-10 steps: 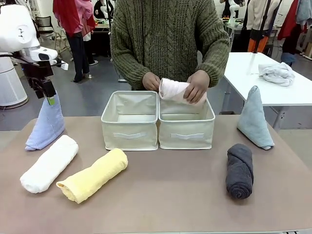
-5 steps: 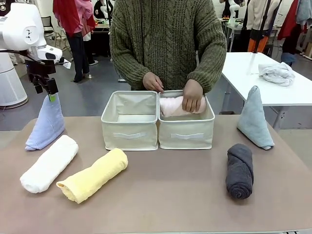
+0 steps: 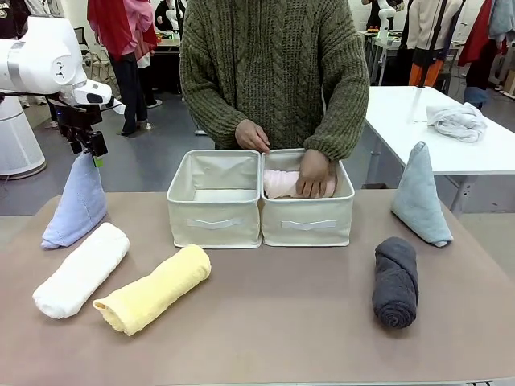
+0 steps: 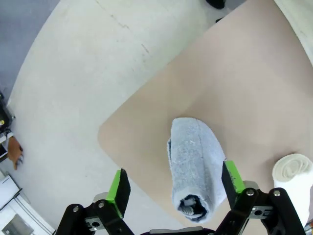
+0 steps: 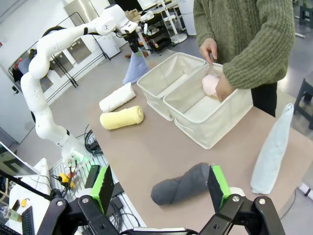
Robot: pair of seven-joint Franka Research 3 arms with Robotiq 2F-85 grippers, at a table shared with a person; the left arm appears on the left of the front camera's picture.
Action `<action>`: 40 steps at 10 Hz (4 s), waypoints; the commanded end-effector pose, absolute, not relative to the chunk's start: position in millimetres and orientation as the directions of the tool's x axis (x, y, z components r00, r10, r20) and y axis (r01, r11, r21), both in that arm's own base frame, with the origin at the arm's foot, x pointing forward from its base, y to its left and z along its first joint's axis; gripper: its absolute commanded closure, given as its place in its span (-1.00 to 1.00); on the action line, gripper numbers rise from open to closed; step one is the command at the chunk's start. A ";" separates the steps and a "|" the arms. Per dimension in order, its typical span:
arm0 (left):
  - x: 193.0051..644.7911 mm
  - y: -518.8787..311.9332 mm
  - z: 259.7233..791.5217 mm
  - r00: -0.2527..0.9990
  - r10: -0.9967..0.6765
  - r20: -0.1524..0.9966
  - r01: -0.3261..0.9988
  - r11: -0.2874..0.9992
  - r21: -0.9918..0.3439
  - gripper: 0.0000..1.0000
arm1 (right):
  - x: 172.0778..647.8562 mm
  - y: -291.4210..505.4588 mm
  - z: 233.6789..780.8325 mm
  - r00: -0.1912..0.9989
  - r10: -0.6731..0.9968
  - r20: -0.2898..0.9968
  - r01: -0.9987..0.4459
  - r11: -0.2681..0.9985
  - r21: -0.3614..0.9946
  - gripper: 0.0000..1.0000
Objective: Sort the towels based on their folding style.
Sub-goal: Pick up one triangle-folded towel and place it in the left Fabric basket.
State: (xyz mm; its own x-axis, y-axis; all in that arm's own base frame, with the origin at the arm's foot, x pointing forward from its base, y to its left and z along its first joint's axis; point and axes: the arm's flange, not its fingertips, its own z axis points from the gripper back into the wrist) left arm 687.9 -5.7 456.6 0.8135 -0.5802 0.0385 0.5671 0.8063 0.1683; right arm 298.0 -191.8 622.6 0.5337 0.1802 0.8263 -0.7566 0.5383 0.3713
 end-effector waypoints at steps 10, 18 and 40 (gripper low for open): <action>692.4 -1.4 461.5 0.869 -0.491 -0.059 0.494 0.856 0.151 1.00 | 298.5 -192.4 622.2 0.529 0.176 0.830 -0.760 0.533 0.372 -1.00; 526.1 4.6 610.6 0.677 -0.736 0.009 0.728 0.672 0.136 1.00 | 298.5 -192.4 622.2 0.529 0.176 0.830 -0.760 0.533 0.372 -1.00; 377.1 93.9 626.9 0.852 -0.523 0.023 0.515 0.845 0.144 0.73 | 298.5 -192.4 622.2 0.529 0.176 0.830 -0.760 0.533 0.372 -1.00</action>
State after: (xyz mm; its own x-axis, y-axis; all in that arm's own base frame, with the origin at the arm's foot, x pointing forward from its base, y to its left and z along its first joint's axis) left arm 375.9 93.1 627.5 0.8391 -0.5435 0.0239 0.5376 0.8351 0.1171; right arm 298.5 -192.5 622.0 0.5356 0.1791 0.8252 -0.7550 0.5394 0.3730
